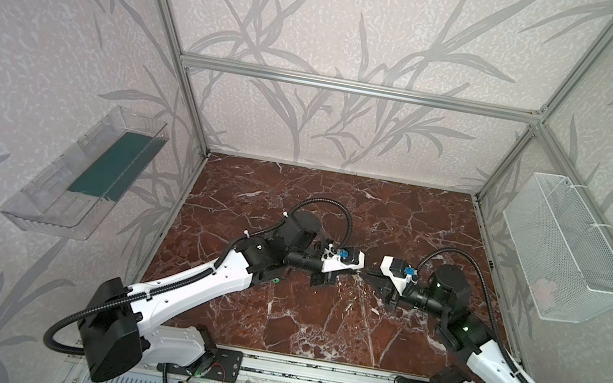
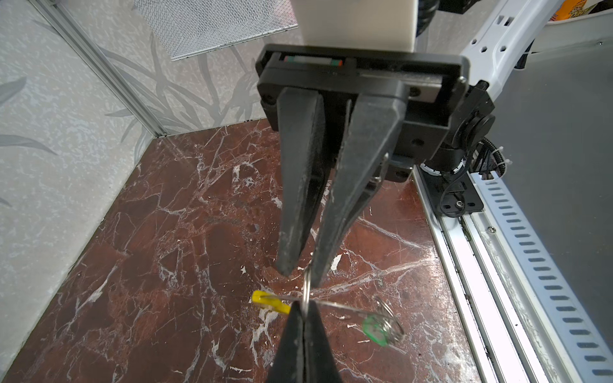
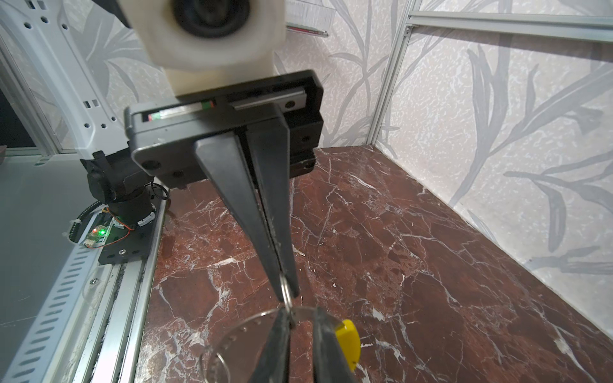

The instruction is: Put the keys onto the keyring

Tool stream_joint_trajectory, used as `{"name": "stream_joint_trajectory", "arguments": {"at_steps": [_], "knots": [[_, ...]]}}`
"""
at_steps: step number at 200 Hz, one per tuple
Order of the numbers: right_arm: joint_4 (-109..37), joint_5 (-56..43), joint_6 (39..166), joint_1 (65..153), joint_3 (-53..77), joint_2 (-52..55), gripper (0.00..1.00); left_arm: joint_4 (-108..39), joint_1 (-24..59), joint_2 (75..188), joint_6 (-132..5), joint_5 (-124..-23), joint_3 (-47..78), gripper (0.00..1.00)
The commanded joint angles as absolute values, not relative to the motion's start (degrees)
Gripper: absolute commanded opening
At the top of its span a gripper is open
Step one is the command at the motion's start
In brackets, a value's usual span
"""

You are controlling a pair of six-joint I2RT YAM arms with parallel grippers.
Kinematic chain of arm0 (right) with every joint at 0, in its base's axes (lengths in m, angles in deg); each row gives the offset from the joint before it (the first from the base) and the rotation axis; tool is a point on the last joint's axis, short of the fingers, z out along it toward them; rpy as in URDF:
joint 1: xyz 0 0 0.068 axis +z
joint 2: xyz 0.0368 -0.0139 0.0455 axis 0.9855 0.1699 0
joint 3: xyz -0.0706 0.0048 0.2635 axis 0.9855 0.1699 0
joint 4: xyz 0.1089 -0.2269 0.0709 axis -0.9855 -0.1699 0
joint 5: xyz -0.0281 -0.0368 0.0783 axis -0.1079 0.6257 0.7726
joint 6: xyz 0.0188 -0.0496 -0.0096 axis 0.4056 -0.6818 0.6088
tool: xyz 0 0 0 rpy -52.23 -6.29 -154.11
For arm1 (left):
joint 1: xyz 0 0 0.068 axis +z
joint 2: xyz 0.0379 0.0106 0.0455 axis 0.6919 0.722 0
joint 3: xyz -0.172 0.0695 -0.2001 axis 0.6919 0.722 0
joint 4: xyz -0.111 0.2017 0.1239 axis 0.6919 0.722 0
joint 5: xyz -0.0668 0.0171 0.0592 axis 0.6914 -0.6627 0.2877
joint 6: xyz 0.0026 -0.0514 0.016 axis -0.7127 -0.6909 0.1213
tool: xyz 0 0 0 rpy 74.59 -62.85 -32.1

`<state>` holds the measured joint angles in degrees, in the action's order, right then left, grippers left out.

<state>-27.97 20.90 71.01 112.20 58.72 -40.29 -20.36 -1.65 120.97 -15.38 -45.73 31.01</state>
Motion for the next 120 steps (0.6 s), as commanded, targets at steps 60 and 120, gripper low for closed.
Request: {"name": "stream_joint_trajectory", "arguments": {"at_steps": [60,120], "knots": [[-26.05,23.15,71.58,112.84,57.29,-40.05,0.00,-23.06,-2.01,120.73,-15.88,-43.75,29.37,0.00],[-22.87,21.84,73.89,112.83,59.14,-41.88,0.00,-30.10,-0.64,118.44,-21.50,-45.96,34.92,0.22]]}}
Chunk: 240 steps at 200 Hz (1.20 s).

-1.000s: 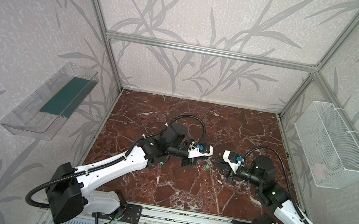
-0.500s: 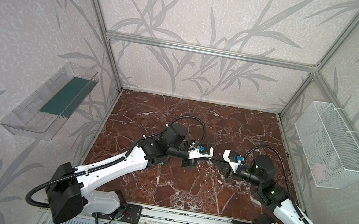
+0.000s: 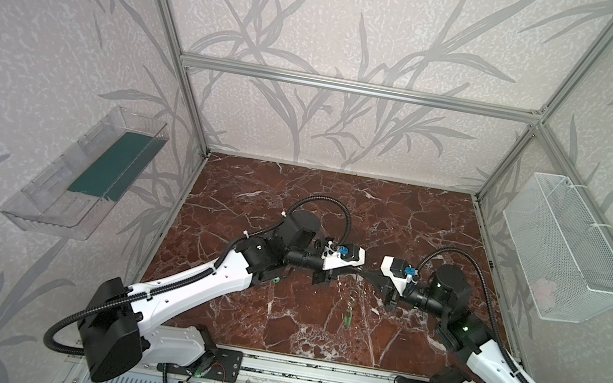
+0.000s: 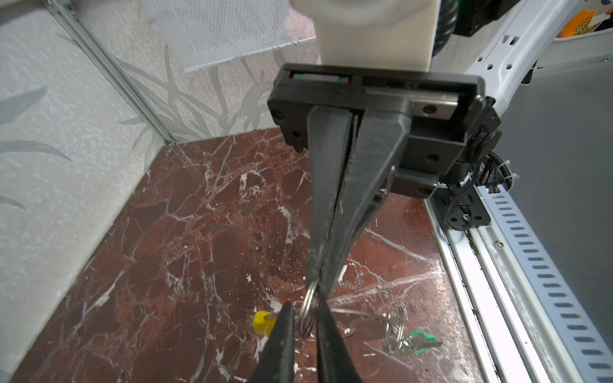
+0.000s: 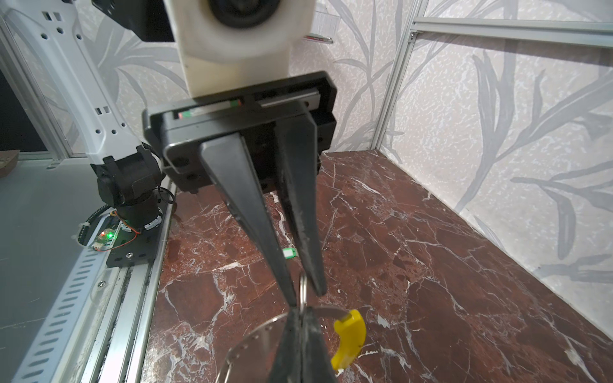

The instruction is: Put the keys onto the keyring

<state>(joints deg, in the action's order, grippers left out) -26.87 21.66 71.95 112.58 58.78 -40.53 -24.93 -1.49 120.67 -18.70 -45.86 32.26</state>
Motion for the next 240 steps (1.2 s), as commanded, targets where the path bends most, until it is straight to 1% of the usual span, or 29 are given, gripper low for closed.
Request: {"name": "stream_joint_trajectory", "arguments": {"at_steps": [1,72,120,193,218,231,240], "knots": [[-22.87,21.84,73.99,112.87,59.18,-41.89,0.00,-30.27,-0.58,118.40,-21.61,-45.98,35.04,0.22],[-20.79,22.86,75.60,112.89,59.40,-40.54,0.00,-40.61,1.19,113.44,-29.74,-46.48,43.80,0.24],[-19.32,24.98,76.36,112.91,58.99,-38.93,0.00,-46.28,0.68,113.96,-33.87,-44.38,44.86,0.24],[-19.34,26.38,76.59,112.84,58.79,-38.48,0.00,-46.31,0.23,115.58,-33.40,-42.85,43.44,0.23],[-19.45,26.58,76.46,112.87,58.70,-38.21,0.00,-45.69,0.19,116.18,-32.79,-42.34,42.67,0.17],[-19.54,26.53,76.28,112.83,58.62,-38.21,0.00,-45.39,0.18,116.40,-32.54,-42.18,42.31,0.16],[-19.72,26.53,76.11,112.83,58.66,-38.13,0.00,-45.07,0.07,116.46,-32.39,-41.92,41.98,0.12]]}}
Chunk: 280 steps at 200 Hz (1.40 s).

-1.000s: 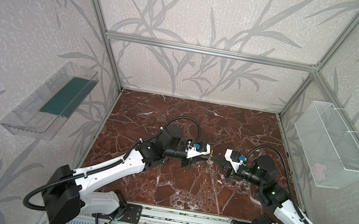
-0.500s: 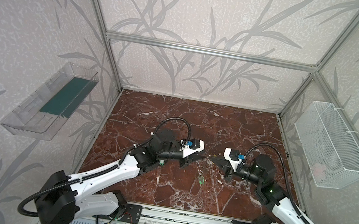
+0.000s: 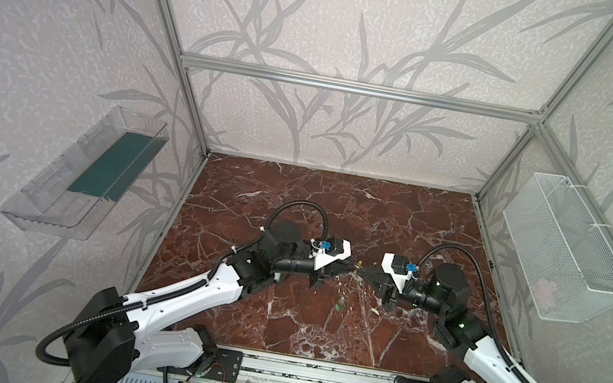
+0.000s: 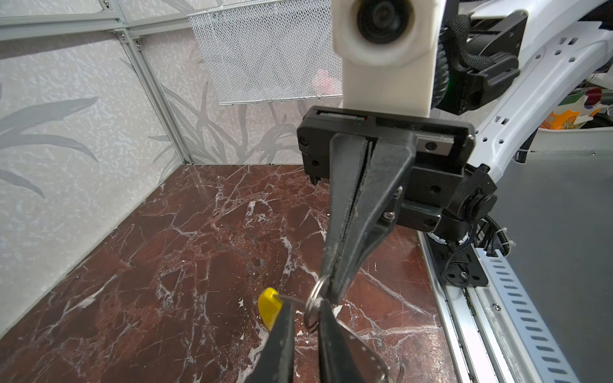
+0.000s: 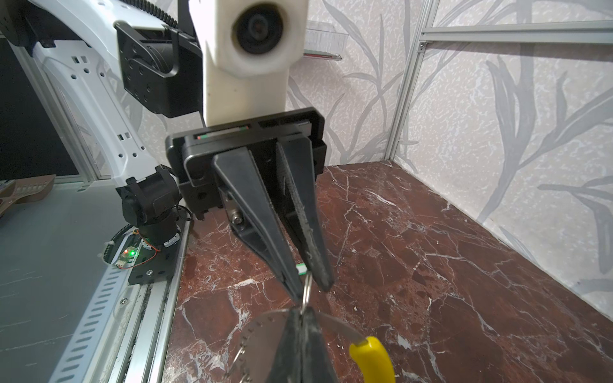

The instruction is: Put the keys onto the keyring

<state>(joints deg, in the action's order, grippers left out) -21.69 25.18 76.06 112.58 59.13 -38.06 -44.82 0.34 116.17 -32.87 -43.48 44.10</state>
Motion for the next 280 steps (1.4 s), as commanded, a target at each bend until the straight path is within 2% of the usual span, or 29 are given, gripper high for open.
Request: {"name": "stream_joint_trajectory", "arguments": {"at_steps": [1,30,47,79,100,194,280], "knots": [[-19.72,26.55,76.07,112.83,58.64,-38.12,0.00,-45.05,0.09,116.53,-32.37,-41.89,41.96,0.12],[-20.24,26.11,75.50,112.89,58.52,-38.12,0.00,-43.20,-0.28,116.95,-31.45,-41.31,40.91,0.00],[-21.61,24.37,74.55,112.89,58.44,-38.50,0.00,-43.37,-0.26,116.81,-31.46,-41.55,40.88,0.00],[-26.83,18.62,71.16,112.79,58.32,-41.44,0.20,-45.70,-0.26,116.34,-33.12,-42.45,41.37,0.00],[-28.07,16.33,71.19,112.57,58.66,-43.48,0.25,-49.30,-0.26,116.41,-35.80,-42.41,42.02,0.00],[-17.78,17.44,80.86,112.41,61.95,-45.76,0.24,-63.43,-0.20,118.70,-45.42,-39.68,43.68,0.00],[-10.79,18.27,84.85,112.44,62.26,-45.46,0.20,-66.22,-0.25,120.23,-48.07,-37.38,43.78,0.00]]}}
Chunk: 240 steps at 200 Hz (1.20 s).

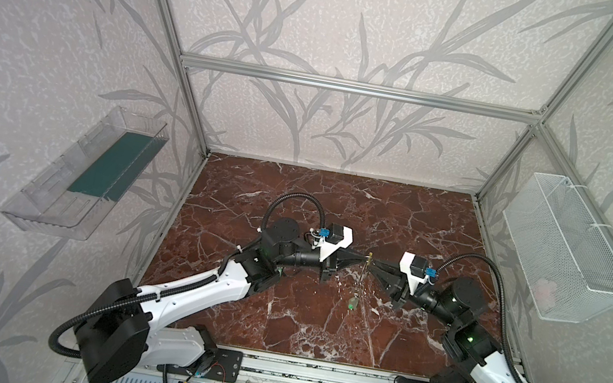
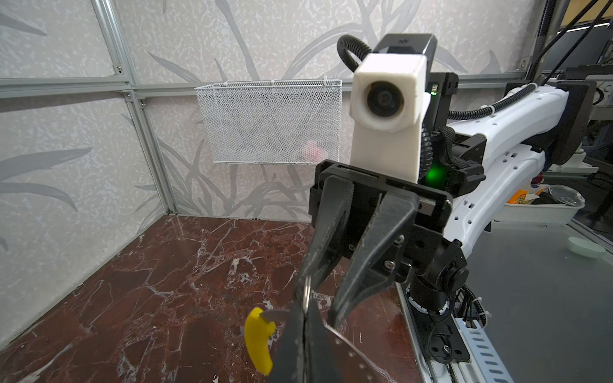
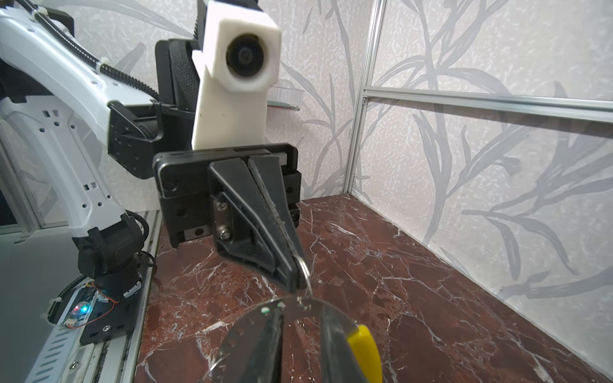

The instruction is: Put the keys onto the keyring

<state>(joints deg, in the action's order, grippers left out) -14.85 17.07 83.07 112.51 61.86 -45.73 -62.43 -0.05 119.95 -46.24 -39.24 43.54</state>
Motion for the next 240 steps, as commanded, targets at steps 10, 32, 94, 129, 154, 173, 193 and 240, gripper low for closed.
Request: {"name": "stream_joint_trajectory", "arguments": {"at_steps": [10,32,94,129,154,173,193,240], "knots": [[-10.49,18.44,84.99,112.47,62.32,-45.33,0.19,-66.22,-0.21,120.27,-48.11,-37.12,43.81,0.00],[-10.55,18.99,84.96,112.41,62.21,-44.91,0.16,-66.13,-0.29,120.26,-48.25,-36.71,43.73,0.00],[-11.21,21.29,84.41,112.43,61.45,-44.09,0.00,-65.73,-0.26,120.69,-48.44,-35.86,43.24,0.00],[-16.68,20.69,81.90,112.35,60.28,-45.39,0.00,-57.70,-0.19,119.92,-42.92,-36.69,41.43,0.02],[-27.13,20.08,77.98,112.37,57.12,-45.94,0.00,-45.26,-0.23,117.90,-34.06,-39.18,37.88,0.21],[-34.73,19.51,75.10,112.38,54.60,-45.68,0.00,-35.71,-0.17,117.05,-26.76,-42.06,34.44,0.25],[-39.88,20.02,73.11,112.39,52.51,-44.74,0.00,-29.32,-0.35,117.12,-21.97,-43.26,31.29,0.25],[-45.78,20.68,70.91,112.33,48.48,-41.58,0.00,-18.19,-2.81,119.56,-13.02,-45.44,25.43,0.25]]}}
